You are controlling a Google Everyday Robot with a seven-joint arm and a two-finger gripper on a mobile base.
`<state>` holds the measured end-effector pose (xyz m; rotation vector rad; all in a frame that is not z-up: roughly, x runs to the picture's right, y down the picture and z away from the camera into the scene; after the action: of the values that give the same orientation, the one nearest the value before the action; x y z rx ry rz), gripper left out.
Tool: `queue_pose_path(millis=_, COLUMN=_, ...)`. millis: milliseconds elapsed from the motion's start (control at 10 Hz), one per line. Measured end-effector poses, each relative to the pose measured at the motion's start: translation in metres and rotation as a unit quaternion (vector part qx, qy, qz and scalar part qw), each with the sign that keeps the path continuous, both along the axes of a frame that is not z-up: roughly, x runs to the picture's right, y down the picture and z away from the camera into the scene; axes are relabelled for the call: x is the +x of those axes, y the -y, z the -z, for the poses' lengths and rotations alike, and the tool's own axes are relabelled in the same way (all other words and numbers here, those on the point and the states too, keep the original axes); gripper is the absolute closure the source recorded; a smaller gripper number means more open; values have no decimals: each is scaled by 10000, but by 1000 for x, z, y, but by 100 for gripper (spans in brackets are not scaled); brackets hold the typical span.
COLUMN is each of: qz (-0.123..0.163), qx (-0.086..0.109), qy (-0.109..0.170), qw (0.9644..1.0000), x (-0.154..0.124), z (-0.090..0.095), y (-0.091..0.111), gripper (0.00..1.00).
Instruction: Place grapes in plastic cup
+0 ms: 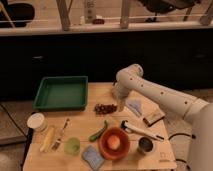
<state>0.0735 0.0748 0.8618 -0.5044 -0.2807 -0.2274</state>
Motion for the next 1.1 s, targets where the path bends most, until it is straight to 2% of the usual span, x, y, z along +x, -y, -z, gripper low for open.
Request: queue_pose_path(millis=1100, qz=-68, qx=-346, qy=202, qw=9992, x=-15, z=-30, y=-21, gripper=20)
